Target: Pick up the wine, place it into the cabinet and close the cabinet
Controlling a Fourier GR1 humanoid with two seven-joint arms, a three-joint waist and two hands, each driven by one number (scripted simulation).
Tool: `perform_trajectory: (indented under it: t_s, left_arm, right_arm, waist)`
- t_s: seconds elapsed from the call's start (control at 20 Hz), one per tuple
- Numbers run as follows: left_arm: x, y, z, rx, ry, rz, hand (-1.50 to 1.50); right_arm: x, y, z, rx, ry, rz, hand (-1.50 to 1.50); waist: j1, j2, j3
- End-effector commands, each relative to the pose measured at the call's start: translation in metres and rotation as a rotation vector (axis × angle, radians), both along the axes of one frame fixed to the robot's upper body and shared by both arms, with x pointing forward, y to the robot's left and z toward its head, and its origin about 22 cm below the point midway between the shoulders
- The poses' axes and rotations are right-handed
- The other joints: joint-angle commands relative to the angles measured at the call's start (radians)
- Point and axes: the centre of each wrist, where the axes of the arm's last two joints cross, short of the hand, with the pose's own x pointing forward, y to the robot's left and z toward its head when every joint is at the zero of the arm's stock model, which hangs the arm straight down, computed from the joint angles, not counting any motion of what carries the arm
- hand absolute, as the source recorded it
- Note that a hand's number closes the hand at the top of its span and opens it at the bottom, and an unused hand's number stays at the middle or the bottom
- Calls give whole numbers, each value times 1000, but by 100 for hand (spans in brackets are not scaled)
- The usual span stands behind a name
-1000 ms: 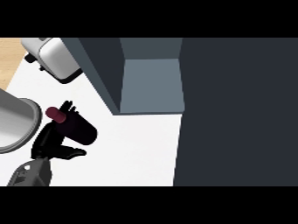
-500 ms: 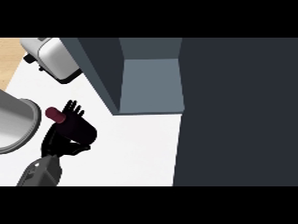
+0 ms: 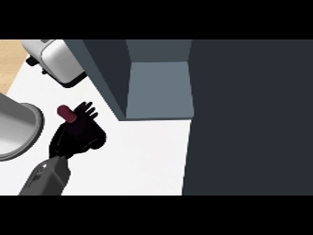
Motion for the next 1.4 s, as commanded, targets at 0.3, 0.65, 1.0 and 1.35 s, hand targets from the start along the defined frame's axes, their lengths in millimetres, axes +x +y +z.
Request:
perform_trajectory:
  t_s: [0.3,0.65,1.0,1.35]
  left_arm:
    - [9,-21,1,53,-58,-2,150]
    - [-22,-19,-10,76,-149,177,150]
    - [-68,-27,-18,30,-268,244,150]
    - [-72,-54,26,-3,-336,164,150]
  right_arm:
    - [-45,-15,40,52,-62,56,-150]
    - [-41,-15,35,53,-76,19,-150]
    - [-46,-18,35,63,-75,3,-150]
    - [-32,-17,25,58,-62,6,-150]
  waist:
    - [1,2,-1]
    - [16,-8,2]
    - [13,-8,2]
    - [18,-7,3]
